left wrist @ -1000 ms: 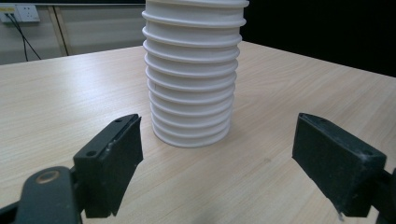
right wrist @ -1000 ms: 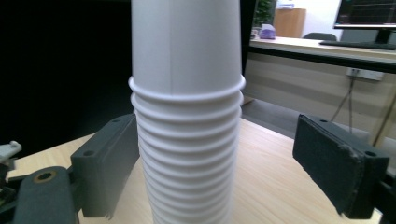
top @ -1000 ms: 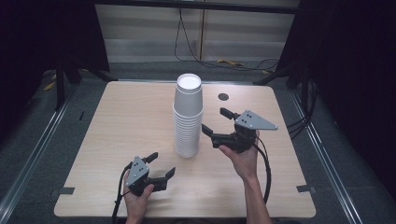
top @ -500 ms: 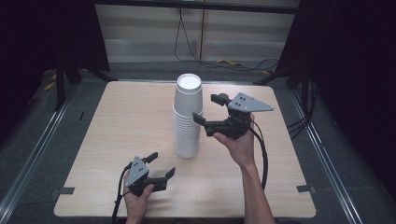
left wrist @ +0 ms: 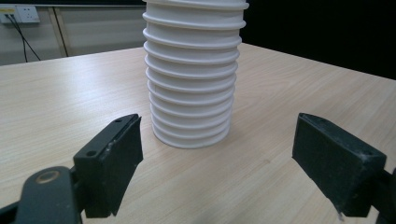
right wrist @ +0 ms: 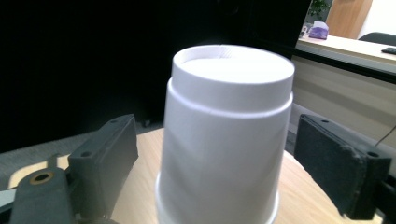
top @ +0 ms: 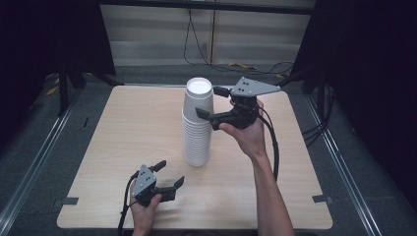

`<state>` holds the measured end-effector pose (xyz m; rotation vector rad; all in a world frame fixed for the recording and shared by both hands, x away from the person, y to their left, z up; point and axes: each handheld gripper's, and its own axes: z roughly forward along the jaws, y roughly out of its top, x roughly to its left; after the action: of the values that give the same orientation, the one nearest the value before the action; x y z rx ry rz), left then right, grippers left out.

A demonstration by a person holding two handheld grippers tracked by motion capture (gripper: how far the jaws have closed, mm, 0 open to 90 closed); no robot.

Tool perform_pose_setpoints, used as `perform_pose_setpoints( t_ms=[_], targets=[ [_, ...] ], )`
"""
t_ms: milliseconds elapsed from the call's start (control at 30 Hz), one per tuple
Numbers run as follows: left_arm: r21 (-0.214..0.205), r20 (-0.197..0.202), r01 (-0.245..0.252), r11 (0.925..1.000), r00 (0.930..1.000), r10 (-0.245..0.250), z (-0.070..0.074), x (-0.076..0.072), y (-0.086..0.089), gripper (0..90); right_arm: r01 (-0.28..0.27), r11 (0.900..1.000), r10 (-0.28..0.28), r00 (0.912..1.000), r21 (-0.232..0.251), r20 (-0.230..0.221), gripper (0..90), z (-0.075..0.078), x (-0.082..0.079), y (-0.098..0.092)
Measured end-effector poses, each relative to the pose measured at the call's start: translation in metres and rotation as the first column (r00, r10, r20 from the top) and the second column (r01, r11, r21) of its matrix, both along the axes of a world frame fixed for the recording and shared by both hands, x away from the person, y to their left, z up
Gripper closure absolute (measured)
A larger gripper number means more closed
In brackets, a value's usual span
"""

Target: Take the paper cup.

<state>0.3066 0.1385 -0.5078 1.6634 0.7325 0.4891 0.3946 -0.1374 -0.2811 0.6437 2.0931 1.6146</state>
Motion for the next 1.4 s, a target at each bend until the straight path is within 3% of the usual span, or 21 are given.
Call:
perform_pose_setpoints(
  t_ms=[167, 300, 700, 1233, 1400],
  targets=[
    [-0.006, -0.001, 0.001, 1.0000, 1.0000, -0.001, 0.000, 0.000, 0.000, 15.8, -0.017, 0.9996, 0.017, 0.9998, -0.023, -0.014, 13.3, 0.010, 0.009, 0.003],
    [-0.001, 0.000, 0.000, 1.0000, 1.0000, 0.000, 0.000, 0.000, 0.000, 15.8, -0.039, 0.9985, 0.037, 0.9980, -0.039, -0.050, 13.2, 0.013, 0.018, 0.007],
    [-0.011, -0.001, -0.005, 0.9999, 1.0000, 0.005, 0.000, -0.001, -0.001, 15.8, -0.072, 0.9865, 0.054, 0.9909, -0.147, -0.123, 13.6, 0.018, 0.029, 0.020],
    [-0.010, 0.002, -0.003, 0.9999, 1.0000, 0.003, 0.000, -0.001, -0.001, 15.8, -0.092, 0.9819, 0.068, 0.9870, -0.165, -0.146, 18.7, 0.021, 0.040, 0.028],
    [-0.012, 0.002, -0.003, 0.9999, 1.0000, 0.003, 0.000, -0.001, -0.001, 15.8, -0.091, 0.9835, 0.071, 0.9892, -0.157, -0.128, 20.8, 0.019, 0.039, 0.029]
  ],
)
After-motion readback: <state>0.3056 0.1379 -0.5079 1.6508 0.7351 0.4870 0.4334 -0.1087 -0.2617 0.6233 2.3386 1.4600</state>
